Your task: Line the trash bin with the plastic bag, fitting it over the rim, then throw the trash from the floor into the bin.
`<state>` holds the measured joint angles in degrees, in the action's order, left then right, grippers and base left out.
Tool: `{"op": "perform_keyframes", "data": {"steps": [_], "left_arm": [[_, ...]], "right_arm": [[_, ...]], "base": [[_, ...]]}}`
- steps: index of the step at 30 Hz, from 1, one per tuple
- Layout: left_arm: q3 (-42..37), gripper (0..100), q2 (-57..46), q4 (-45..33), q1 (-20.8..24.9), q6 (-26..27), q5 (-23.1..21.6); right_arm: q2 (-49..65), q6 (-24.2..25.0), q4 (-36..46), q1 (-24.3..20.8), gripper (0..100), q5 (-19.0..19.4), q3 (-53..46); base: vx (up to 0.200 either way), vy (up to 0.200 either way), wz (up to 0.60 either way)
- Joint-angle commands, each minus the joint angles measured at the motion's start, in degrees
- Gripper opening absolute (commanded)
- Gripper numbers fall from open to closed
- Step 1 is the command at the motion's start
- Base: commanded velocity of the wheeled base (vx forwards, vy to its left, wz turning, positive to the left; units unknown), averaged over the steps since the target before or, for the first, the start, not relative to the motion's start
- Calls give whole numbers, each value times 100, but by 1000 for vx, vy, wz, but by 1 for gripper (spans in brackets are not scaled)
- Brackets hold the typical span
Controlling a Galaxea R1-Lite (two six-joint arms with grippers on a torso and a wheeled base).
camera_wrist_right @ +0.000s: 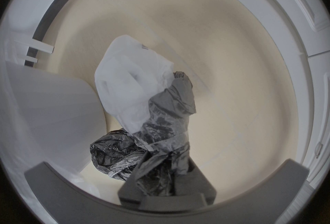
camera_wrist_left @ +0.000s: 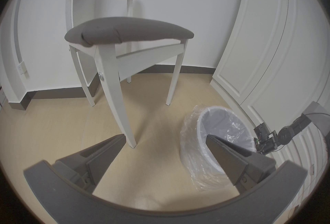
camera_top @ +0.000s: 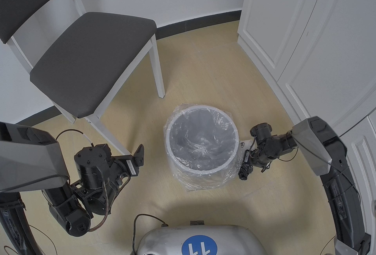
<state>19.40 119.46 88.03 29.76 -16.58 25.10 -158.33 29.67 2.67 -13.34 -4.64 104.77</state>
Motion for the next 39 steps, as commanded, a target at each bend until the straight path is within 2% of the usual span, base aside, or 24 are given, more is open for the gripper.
{"op": "perform_keyframes", "data": {"steps": [1,3,8,9,10,11,16,19,22,25,35,39], "left_arm": [[-76,100,-423,-5,48,32,-5],[-85,100,-704,-5,48,67,4],[-217,100,-1355,-14,48,225,-40],[-234,100,-1513,-5,48,287,-40],[-234,100,-1513,-5,48,287,-40],[-243,100,-1698,-14,48,384,-40],[-287,100,-1891,-14,48,524,-40],[-296,100,-1935,-14,48,577,-40],[-305,100,-2207,-14,-5,779,-40],[-357,100,-2471,-14,13,849,-58],[-428,100,-2787,-14,30,1254,-49],[-428,100,-2884,-14,30,1377,-49]], "right_arm": [[804,-207,-144,402,0,43,-633],[1278,-752,-197,639,0,-19,-1125],[2781,-1403,-522,631,0,16,-2470],[3247,-1675,-786,595,0,-10,-2944],[3247,-1675,-786,595,0,-10,-2944],[3880,-2106,-1348,569,0,-28,-3656],[4891,-2747,-2350,490,0,-37,-4781],[5295,-2985,-2455,455,0,-72,-5133],[6025,-3723,-2491,384,0,-300,-5836],[6561,-4154,-2535,384,0,-652,-6205],[8002,-4734,-2825,138,0,-757,-7005],[8345,-4716,-3018,-2,0,-748,-7110]], "base": [[0,0,0],[0,0,0],[0,0,0],[0,0,0],[0,0,0],[0,0,0],[0,0,0],[0,0,0],[0,0,0],[0,0,0],[0,0,0],[0,0,0]]}}
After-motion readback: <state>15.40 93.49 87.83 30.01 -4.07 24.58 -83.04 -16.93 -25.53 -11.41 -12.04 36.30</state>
